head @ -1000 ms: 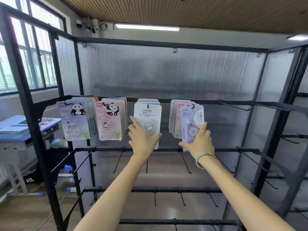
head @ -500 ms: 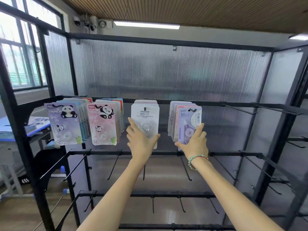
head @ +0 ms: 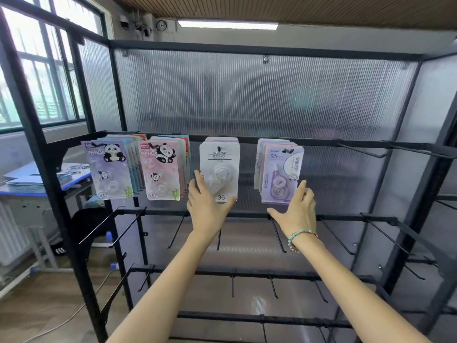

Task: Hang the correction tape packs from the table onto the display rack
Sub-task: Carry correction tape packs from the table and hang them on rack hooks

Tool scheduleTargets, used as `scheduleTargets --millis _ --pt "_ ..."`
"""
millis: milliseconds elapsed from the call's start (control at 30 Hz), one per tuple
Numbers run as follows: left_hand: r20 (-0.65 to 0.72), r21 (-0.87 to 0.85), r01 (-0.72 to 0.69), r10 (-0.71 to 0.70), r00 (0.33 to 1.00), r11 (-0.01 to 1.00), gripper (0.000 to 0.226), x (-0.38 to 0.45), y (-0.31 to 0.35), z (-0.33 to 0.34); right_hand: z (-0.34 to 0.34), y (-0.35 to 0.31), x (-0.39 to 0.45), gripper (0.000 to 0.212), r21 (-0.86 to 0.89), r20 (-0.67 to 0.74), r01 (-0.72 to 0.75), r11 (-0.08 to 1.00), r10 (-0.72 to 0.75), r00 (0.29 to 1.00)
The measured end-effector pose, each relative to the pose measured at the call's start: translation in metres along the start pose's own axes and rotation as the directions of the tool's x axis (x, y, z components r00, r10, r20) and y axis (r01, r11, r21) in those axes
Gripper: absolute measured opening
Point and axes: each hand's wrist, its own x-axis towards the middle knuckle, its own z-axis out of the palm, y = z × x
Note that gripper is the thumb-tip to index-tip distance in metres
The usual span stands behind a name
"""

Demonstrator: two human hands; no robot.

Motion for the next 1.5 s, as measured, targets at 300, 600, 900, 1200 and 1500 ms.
scheduleTargets --millis 300,600,900,1200,1500 --pt "0.069 0.072 -0.039 0.034 0.997 0.997 0.080 -0.058 -0.021 -0.032 0.013 -0.013 -0.051 0.065 0.088 0.169 0.187 0.978 -0.199 0.965" --pt "0.039 0.165 0.135 -0.143 0.989 0.977 0.059 -0.120 -0.116 -0.132 0.070 -0.084 -0.148 0.044 0.259 0.371 0.296 0.919 -0.378 0.848" --pt "-0.137 0.271 0.262 -0.232 0.963 0.926 0.055 -0.167 -0.205 -0.313 0.083 -0.258 -0.260 0.039 0.397 0.385 0.422 0.815 -0.565 0.730" --pt "-0.427 0.344 0.551 -0.396 0.813 0.760 0.055 -0.273 -0.306 -0.529 0.113 -0.434 -0.432 0.040 0.593 0.382 0.528 0.608 -0.790 0.480" --pt "-0.689 0.231 0.833 -0.520 0.505 0.503 0.057 -0.397 -0.367 -0.686 0.135 -0.584 -0.604 0.040 0.764 0.330 0.561 0.319 -0.940 0.086"
